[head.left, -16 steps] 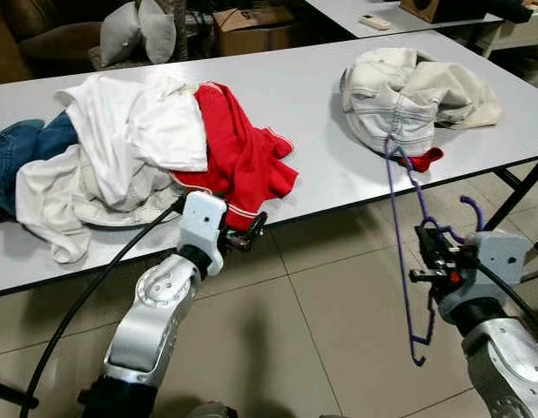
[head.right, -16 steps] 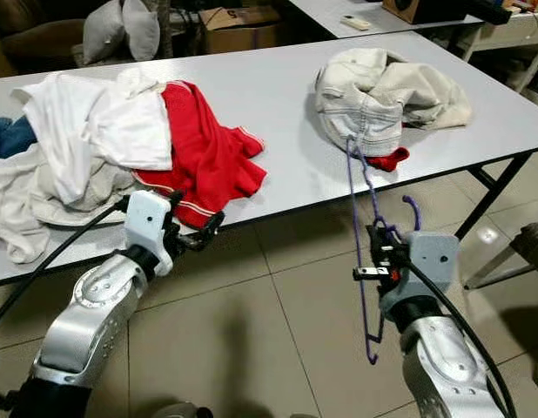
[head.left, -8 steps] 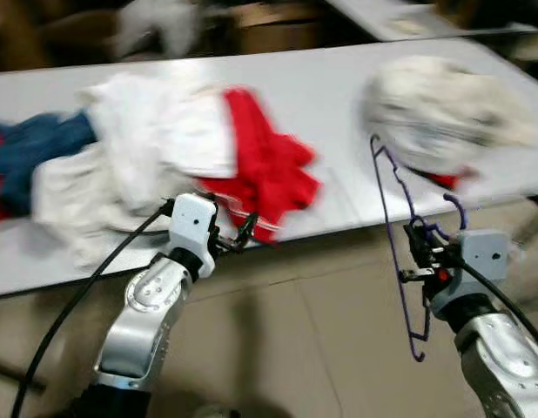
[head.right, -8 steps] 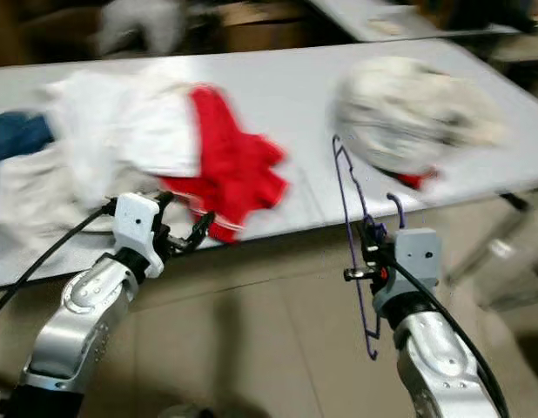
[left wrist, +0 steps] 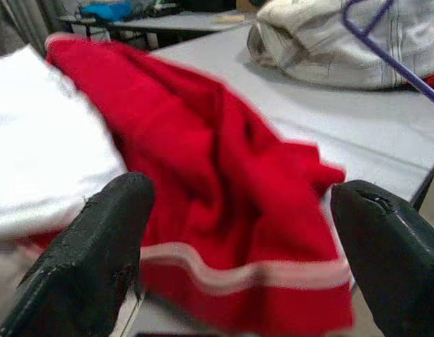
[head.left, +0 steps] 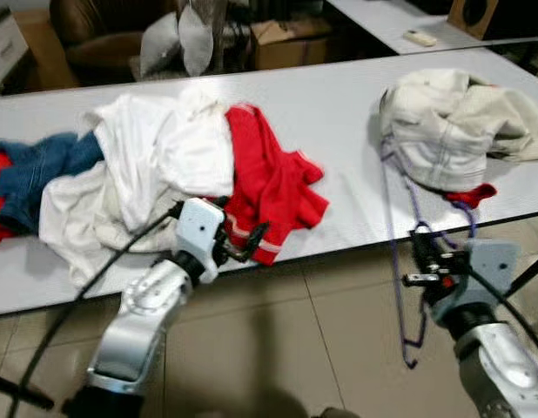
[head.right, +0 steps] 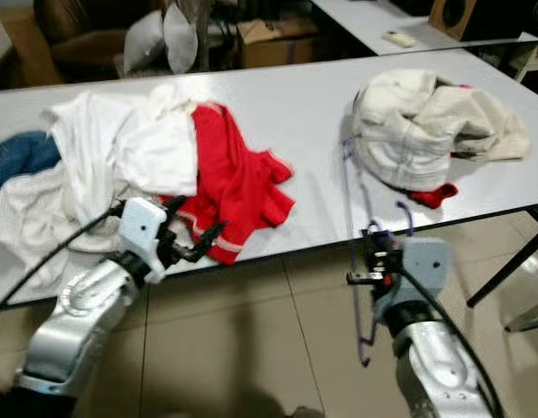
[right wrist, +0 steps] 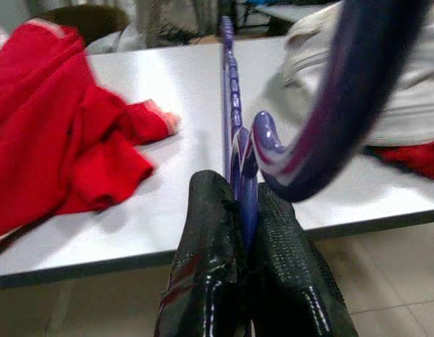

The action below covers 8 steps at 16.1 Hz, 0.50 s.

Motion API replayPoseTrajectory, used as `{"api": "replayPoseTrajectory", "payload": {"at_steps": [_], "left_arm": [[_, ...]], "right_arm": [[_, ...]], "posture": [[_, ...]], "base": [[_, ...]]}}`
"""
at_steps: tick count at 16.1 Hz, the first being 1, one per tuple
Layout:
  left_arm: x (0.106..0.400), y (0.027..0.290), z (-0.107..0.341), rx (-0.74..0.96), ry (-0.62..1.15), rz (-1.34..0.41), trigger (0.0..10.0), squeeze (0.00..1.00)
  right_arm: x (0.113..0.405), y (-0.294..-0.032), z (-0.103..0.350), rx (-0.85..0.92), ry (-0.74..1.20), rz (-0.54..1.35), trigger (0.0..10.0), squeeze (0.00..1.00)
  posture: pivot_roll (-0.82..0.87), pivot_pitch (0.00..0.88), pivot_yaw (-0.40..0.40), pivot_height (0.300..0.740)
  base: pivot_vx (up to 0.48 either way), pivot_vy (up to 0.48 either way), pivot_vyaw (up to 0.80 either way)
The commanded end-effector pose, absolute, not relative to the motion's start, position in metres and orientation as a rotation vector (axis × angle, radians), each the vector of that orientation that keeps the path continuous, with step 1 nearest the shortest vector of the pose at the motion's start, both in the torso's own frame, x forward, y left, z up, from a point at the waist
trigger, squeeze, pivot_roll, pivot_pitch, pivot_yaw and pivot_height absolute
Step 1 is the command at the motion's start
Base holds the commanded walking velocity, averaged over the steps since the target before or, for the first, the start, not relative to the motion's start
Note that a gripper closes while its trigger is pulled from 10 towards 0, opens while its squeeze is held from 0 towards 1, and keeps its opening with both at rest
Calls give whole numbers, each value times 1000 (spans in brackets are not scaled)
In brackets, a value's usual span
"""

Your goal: Hang hanger

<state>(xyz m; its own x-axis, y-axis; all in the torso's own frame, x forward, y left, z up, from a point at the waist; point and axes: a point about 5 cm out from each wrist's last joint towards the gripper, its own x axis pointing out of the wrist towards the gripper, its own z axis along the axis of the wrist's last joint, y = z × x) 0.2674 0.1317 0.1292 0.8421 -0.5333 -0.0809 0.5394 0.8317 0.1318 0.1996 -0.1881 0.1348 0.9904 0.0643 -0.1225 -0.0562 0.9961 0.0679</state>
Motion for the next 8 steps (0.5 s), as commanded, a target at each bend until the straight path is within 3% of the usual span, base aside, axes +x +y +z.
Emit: {"api": "replayPoseTrajectory", "payload": {"at_steps": [1, 3, 4, 5, 8], "left_arm": [[264, 132, 130, 175, 31, -604, 10000, 506], [262, 129, 126, 226, 33, -682, 10000, 286], [262, 127, 123, 258, 37, -702, 10000, 106], [264, 125, 120, 308, 47, -721, 10000, 0], [267, 125, 112, 501, 61, -821, 10000, 0]], "right_arm": [[197, -190, 139, 73, 113, 54, 10000, 0], [194, -193, 139, 71, 120, 48, 10000, 0], [193, -196, 140, 35, 114, 36, 10000, 0], [193, -199, 140, 11, 112, 30, 10000, 0], [195, -203, 141, 7, 125, 54, 10000, 0]], "posture": [[-97, 45, 31, 740], [-106, 51, 39, 740], [-109, 52, 39, 740], [-111, 52, 37, 740], [-115, 52, 35, 740]], "base": [[0, 0, -788], [0, 0, -788], [0, 0, 0], [0, 0, 0], [0, 0, 0]]}}
